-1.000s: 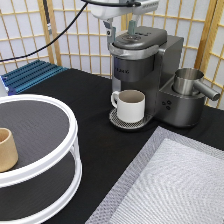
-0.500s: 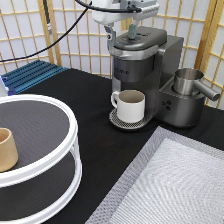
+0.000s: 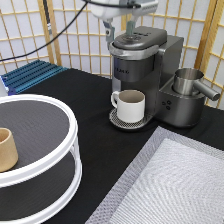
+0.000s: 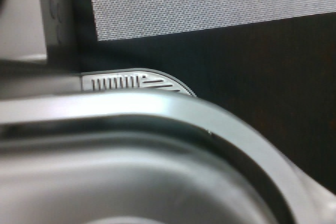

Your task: Make coffee

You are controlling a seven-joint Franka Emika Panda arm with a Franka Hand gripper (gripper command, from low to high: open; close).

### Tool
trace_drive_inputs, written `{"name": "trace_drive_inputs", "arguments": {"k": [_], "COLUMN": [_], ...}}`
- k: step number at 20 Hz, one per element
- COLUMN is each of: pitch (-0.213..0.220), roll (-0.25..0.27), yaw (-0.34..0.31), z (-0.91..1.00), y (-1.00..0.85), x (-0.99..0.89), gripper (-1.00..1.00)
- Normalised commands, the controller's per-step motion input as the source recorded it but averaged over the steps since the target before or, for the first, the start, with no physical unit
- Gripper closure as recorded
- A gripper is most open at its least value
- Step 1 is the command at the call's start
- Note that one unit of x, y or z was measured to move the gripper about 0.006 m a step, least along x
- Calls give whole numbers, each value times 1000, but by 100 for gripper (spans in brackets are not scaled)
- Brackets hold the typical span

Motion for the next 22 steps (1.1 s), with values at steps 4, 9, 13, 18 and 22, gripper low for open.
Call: {"name": "trace_drive_inputs", "arguments": {"k": [4, 9, 13, 18, 22], "pitch": [0, -26, -73, -150, -102], "roll": [100, 91, 37, -17, -13], "yaw": [27, 33, 87, 166, 76], "z": [238, -133, -680, -609, -138], "y": [-992, -998, -888, -493, -78], "x": [0, 1, 0, -131, -249], "gripper": [-100, -100, -100, -100, -100]}}
